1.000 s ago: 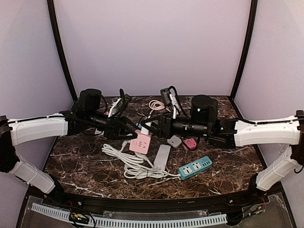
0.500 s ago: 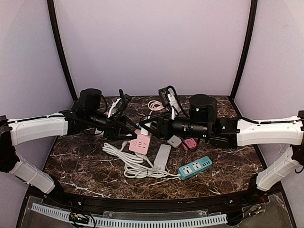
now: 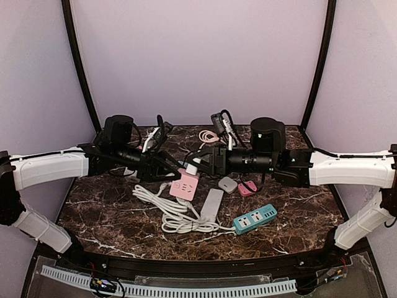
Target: Pull the plug off the socket
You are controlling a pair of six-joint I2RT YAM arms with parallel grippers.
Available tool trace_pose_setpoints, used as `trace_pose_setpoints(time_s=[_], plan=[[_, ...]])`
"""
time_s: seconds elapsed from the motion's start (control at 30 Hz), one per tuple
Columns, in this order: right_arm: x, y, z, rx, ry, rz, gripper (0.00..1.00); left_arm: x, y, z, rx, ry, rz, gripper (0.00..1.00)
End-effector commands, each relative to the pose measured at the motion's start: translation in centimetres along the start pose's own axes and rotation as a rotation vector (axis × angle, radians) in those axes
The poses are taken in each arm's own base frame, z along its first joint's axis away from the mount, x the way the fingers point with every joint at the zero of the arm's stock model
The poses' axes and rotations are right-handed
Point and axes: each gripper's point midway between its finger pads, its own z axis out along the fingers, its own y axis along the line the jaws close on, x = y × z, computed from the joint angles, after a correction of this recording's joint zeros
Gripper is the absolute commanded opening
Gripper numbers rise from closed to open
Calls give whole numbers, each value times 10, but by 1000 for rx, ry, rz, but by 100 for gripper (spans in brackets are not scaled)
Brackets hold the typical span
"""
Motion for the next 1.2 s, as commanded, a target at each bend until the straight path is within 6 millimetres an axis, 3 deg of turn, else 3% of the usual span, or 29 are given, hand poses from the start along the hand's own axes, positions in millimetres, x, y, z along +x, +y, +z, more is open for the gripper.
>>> trace_pose_setpoints(time_s=[0.0,0.27,0.63,0.83,1.17], plan=[[-45,-7,-19,38,-149,33,0,-1,7,-10,-54,-5,-64,1],[-49,4,-24,7,-185,-37,0,1,15,-11,-93,9,-77,1],[-41,18,-20,119,-157,-204,0,9,28,-10,-151,48,-110,1],[-45,16,-21,193,-167,-241,0,10,30,-10,-155,53,-116,1],[-53,1,-32,202,-172,-131,0,7,25,-13,-169,48,-81,1]])
